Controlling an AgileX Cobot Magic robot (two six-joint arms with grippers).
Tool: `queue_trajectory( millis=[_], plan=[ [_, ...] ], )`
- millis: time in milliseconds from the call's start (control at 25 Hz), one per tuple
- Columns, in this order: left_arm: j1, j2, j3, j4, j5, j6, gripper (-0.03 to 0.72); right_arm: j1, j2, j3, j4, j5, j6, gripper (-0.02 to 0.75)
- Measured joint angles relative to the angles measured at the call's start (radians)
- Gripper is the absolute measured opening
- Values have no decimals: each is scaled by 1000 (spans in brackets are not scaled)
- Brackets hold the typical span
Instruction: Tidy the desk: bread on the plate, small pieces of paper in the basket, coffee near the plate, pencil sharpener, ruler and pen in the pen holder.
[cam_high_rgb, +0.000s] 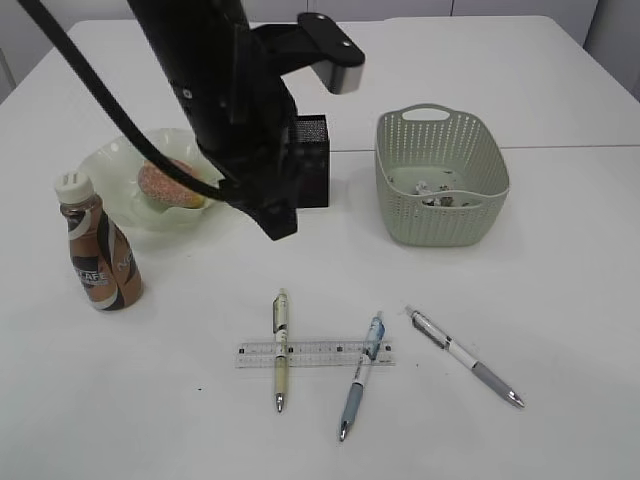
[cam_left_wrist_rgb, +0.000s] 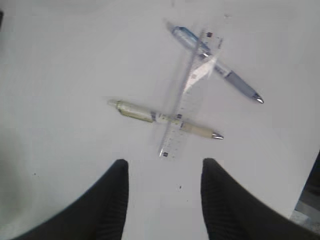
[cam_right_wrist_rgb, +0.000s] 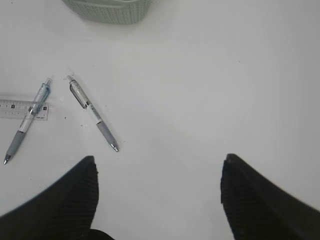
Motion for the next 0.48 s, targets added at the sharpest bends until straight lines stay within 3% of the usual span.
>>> queue_trajectory(
  millis=[200, 480],
  plan=[
    [-54, 30, 0, -17, -77, -16, 326, 0, 0, 0, 0, 0, 0, 561],
    [-59, 79, 0, -82, -114, 3, 322, 0, 0, 0, 0, 0, 0, 561]
  ],
)
